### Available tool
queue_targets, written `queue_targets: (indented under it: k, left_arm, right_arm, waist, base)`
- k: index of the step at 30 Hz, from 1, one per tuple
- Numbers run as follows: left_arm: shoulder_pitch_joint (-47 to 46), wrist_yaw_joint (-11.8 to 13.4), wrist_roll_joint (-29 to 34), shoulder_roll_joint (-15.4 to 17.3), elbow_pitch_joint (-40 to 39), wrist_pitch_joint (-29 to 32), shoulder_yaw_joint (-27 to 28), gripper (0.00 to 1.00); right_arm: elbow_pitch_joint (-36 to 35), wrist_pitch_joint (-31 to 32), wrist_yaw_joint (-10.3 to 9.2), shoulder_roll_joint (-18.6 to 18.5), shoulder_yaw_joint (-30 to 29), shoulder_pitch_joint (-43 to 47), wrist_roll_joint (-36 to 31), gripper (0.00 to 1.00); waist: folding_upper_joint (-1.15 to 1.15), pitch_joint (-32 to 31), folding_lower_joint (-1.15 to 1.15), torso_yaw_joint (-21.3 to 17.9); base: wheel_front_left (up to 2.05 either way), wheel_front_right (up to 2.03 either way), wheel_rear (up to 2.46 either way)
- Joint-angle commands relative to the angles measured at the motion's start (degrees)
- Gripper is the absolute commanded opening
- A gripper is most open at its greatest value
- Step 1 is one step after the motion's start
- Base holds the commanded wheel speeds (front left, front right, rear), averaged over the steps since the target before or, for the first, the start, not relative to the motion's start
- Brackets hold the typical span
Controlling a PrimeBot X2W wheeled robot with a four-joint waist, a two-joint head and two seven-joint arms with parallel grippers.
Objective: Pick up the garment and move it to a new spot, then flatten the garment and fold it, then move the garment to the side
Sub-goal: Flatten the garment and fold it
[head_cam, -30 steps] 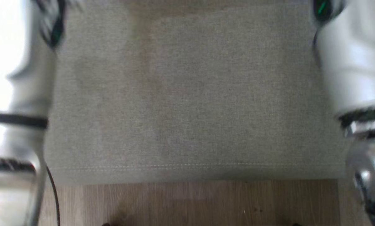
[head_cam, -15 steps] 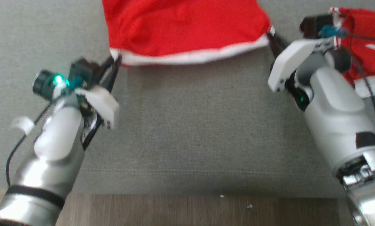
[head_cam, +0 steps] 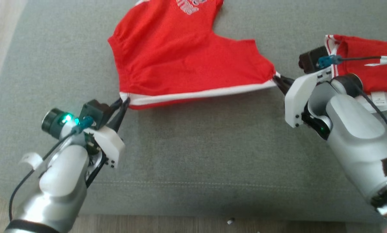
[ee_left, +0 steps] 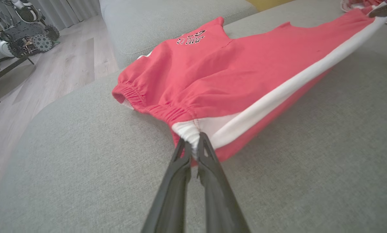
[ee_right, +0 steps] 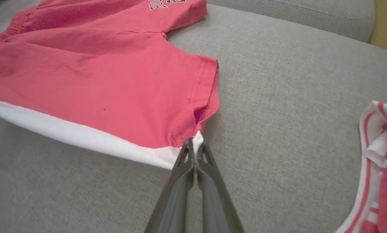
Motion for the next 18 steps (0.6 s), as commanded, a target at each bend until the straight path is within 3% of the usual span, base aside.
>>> queue_targets:
  k: [1,18]
  left_arm:
    - [-1.3,0.2,-0.6,2.6,-1.8,-0.7,2.0,0.0]
    - [5.7,0.2,-2.3,2.0,-6.2,-0.3,-1.9,0.0]
  right_arm:
    - [-2.1,0.4,0.35,-1.1,1.3,0.3,1.0,0.0]
    - [-14.9,10.6,0.35,-16.9,19.1,5.4,14.5,0.0]
  waist:
    - [0.0,-0.7,0.01,0.2]
    - [0.0,-4.3,0.01,2.7]
  base:
    - [0.0,0.0,0.0]
    - [0.0,0.0,0.0]
